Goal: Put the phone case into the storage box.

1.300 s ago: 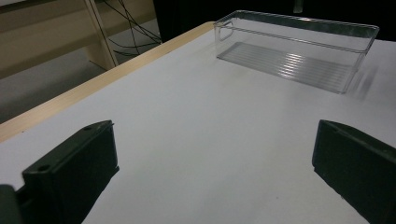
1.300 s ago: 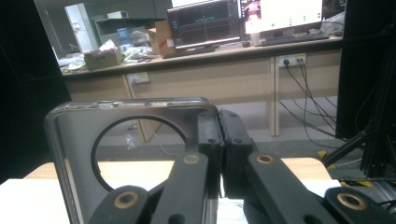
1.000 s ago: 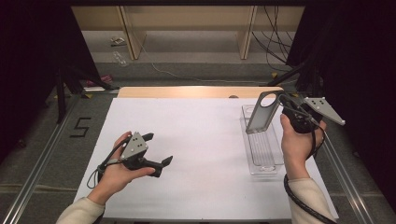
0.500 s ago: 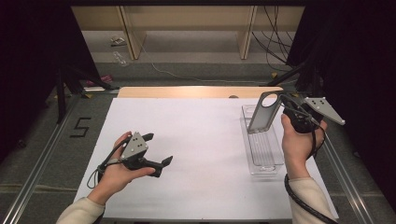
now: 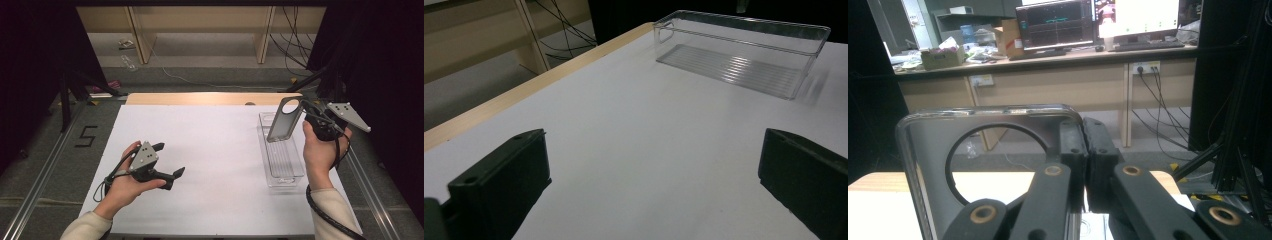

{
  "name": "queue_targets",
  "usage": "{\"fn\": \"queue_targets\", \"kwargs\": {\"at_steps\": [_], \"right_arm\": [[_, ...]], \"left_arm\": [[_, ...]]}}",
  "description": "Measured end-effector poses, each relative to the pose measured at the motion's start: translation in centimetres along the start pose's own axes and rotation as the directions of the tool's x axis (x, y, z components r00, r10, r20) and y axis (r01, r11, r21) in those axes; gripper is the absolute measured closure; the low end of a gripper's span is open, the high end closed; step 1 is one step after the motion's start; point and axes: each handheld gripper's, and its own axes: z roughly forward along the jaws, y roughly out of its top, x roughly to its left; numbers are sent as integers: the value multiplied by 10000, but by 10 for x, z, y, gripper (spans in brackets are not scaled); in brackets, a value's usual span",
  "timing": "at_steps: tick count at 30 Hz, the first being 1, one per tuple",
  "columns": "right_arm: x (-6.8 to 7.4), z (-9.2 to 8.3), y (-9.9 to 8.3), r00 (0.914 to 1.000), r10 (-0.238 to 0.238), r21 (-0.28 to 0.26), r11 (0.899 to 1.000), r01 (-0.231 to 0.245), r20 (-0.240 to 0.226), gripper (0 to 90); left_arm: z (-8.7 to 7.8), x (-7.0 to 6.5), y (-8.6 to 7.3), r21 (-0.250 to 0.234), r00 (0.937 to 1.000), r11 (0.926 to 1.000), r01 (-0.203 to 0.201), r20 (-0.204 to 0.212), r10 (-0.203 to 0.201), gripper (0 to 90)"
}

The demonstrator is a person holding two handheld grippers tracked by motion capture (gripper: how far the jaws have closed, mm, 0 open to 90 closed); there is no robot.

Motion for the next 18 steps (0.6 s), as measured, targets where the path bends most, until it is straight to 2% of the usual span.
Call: {"fn": "queue_targets", "kwargs": {"at_steps": [18], "right_arm": [[3,10,1,9997,-197,94,9998,196,132,888]], "left_arm": [[-1,0,1,-39,10000,10000,11,-7,-11,0]]}}
